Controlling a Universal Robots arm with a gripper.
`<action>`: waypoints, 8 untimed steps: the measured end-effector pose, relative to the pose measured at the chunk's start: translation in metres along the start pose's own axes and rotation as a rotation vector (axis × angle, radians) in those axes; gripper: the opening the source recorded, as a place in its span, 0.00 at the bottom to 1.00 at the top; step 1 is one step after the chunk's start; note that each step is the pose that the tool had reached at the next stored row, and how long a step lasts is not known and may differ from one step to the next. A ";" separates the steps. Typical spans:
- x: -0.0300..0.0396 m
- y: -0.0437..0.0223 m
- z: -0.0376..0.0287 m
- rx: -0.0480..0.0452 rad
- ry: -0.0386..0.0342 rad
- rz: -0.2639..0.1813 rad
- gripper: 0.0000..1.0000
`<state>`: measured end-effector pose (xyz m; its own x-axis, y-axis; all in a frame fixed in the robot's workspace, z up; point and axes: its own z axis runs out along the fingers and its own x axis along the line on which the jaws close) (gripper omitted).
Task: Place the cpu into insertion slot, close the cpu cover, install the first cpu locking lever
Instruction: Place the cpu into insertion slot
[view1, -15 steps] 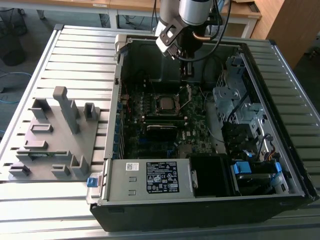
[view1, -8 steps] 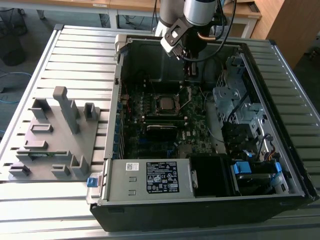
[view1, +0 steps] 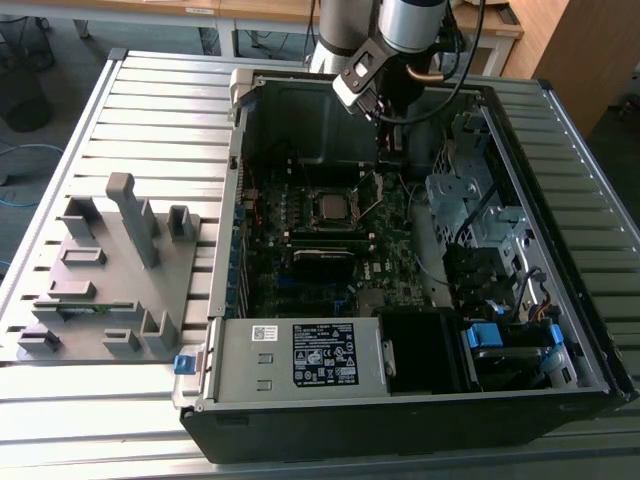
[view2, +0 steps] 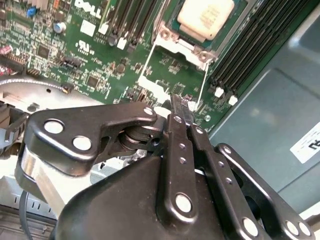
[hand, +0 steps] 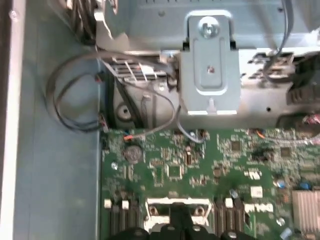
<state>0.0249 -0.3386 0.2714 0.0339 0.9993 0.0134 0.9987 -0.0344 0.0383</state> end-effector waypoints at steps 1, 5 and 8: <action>0.0001 0.0020 0.0001 0.0000 0.0000 0.000 0.10; 0.0003 0.0097 0.0004 0.0000 0.0000 0.000 0.10; 0.0005 0.0151 0.0007 0.0000 0.0000 0.000 0.10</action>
<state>0.0401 -0.3386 0.2713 0.0339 0.9993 0.0134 0.9987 -0.0344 0.0383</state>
